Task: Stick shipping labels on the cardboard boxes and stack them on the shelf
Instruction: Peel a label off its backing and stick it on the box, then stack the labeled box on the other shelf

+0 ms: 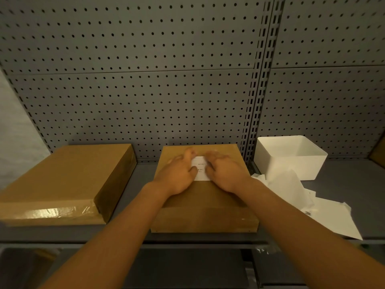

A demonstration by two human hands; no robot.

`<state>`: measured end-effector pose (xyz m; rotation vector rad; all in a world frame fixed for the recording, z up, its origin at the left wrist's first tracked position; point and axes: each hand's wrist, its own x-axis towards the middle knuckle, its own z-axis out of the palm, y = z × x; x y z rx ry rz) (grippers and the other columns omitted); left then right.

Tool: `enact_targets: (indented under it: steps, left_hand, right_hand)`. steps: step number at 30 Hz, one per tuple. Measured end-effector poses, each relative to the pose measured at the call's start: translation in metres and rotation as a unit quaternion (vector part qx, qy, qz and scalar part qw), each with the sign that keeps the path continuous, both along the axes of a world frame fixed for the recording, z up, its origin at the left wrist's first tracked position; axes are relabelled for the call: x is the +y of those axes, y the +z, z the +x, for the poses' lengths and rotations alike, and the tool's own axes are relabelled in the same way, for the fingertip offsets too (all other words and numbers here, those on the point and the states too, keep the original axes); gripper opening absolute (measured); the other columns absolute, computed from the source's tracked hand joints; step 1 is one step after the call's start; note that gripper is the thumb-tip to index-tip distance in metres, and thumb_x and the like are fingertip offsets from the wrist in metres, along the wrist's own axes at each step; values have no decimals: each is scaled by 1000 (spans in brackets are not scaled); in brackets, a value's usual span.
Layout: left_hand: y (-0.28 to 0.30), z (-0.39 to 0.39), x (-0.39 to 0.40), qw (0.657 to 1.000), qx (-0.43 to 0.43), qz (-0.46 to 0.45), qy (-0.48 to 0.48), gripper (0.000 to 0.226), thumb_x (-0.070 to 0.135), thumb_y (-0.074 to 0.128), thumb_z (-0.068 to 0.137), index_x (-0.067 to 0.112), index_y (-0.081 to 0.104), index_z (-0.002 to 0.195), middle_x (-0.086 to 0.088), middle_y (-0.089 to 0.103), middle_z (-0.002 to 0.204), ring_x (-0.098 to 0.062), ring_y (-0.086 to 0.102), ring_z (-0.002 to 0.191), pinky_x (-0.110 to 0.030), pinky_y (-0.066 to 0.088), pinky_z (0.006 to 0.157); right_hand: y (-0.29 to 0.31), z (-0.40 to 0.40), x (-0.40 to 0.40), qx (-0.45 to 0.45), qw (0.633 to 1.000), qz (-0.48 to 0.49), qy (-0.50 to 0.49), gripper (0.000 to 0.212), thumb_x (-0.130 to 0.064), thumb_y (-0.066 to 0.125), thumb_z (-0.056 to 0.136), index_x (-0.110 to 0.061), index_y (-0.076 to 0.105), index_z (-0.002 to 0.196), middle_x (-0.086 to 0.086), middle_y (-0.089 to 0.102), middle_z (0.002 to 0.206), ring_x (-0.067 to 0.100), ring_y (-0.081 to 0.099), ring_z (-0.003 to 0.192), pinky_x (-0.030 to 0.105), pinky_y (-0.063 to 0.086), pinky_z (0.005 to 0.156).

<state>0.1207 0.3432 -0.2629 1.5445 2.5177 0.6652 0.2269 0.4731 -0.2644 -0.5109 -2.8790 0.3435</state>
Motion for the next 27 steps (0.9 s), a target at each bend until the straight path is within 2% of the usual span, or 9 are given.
enact_targets:
  steps: [3,8,11,14,17,20,22,24,27]
  left_hand:
    - [0,6,5,1000,10,-19,1,44,27,34,100,17,24,141,-6,49,141,-24,43,128,-35,29,107]
    - [4,-18,-23,992,40,-38,117,41,31,34,100,13,31,137,-12,54,130,-28,49,119,-41,31,107]
    - [6,-23,-35,984,-66,-16,165,49,34,40,99,14,27,143,-13,50,135,-29,52,117,-35,42,95]
    - [5,-24,-39,962,-178,13,206,59,35,47,97,14,24,147,-11,47,140,-28,51,121,-32,41,91]
    - [2,-25,-43,937,-267,37,223,57,38,53,94,15,36,143,-9,53,134,-25,57,110,-35,45,88]
    - [-1,-18,-51,901,-359,71,234,58,39,56,92,16,38,142,-8,54,132,-22,57,100,-35,46,88]
    - [-6,-16,-57,878,-400,85,248,65,46,59,89,19,35,142,-8,55,130,-24,58,104,-40,48,94]
    - [-10,-13,-61,858,-435,94,258,67,50,60,86,21,35,141,-9,57,126,-27,60,106,-45,48,96]
    - [-11,-8,-62,826,-482,128,261,59,45,62,87,21,42,137,-8,62,115,-27,62,99,-43,51,88]
  right_hand:
    - [0,-4,-9,-22,999,-20,30,50,-29,34,101,-14,29,148,7,32,154,20,29,141,34,21,117]
    - [7,30,26,-25,996,-29,-86,41,-37,38,99,-15,45,133,9,52,135,26,53,115,37,41,99]
    - [8,42,32,-6,987,-94,-130,45,-35,42,98,-10,40,136,12,50,134,28,51,117,34,41,96]
    - [6,47,28,19,972,-170,-161,50,-34,47,97,-9,37,138,14,50,133,29,51,116,34,42,93]
    - [4,50,25,39,952,-238,-189,50,-38,54,93,-9,42,132,13,53,127,26,54,103,33,45,83]
    - [5,54,22,37,939,-280,-198,45,-38,56,91,-8,47,123,9,57,112,19,51,89,29,44,76]
    - [6,56,19,27,930,-308,-201,48,-40,56,91,-8,47,125,8,56,111,21,53,94,30,44,79]
    - [6,58,16,23,924,-322,-204,51,-42,55,91,-9,45,130,11,56,123,27,55,108,33,44,85]
    - [4,59,11,35,918,-334,-213,58,-45,55,90,-10,41,134,11,53,132,30,54,117,36,45,91]
